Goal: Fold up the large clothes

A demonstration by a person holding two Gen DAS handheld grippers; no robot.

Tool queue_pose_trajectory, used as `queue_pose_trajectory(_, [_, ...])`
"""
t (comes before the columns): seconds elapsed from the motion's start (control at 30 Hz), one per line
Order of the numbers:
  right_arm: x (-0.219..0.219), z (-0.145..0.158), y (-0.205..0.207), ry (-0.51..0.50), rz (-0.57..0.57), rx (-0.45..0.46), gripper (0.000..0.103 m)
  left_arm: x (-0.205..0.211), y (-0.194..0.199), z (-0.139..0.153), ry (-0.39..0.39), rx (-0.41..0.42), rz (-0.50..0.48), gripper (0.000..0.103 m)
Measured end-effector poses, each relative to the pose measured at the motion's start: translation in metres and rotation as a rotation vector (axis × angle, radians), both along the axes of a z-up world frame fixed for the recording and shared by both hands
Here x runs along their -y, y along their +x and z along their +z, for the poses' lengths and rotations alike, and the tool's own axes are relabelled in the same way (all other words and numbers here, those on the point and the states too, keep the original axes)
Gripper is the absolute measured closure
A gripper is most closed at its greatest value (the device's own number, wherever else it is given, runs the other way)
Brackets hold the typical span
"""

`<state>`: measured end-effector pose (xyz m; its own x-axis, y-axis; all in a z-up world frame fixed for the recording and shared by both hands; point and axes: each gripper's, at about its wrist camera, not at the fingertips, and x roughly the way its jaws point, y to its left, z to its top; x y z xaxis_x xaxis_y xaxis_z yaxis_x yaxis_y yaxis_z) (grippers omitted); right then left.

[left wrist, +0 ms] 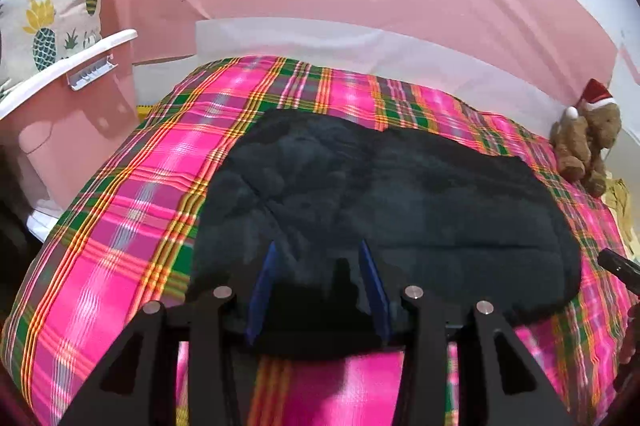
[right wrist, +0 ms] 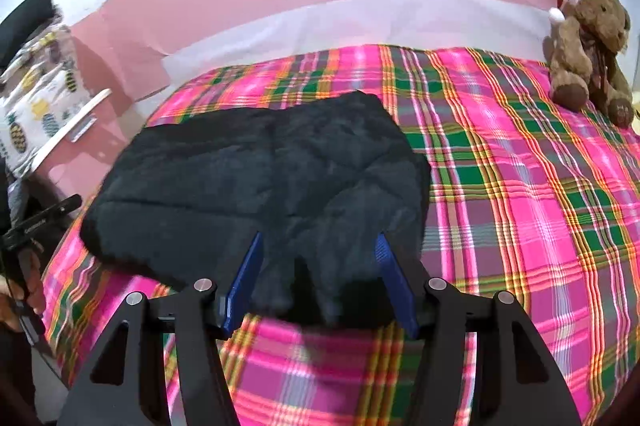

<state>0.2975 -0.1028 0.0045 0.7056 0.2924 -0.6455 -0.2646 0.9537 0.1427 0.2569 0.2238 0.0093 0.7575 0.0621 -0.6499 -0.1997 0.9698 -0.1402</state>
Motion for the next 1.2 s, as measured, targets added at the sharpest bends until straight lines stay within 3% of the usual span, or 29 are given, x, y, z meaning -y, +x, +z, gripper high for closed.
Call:
queue_pose_trajectory(0.4, [-0.019,0.014,-0.089,-0.018,0.053,0.073,0.042,0.065,-0.079,0.021,-0.001,0.039,-0.053,0.054])
queue_pose_trajectory(0.5, [-0.02,0.013,-0.11,-0.027,0.048,0.078,0.035,0.08,-0.102,0.021,0.011,0.042,-0.053,0.053])
queue_pose_trajectory(0.67, [-0.026,0.008,-0.145,-0.056,0.061,0.095,0.035,0.102,-0.133,0.015,0.033,0.037,-0.055,0.053])
queue_pose_trajectory(0.97, [-0.038,-0.009,-0.181,-0.1,0.094,0.085,0.035,0.119,-0.163,0.003,0.0,0.01,-0.047,0.052])
queue_pose_trajectory(1.2, [-0.042,-0.018,-0.185,-0.119,0.083,0.07,0.035,0.121,-0.171,-0.003,-0.001,0.0,-0.013,0.052])
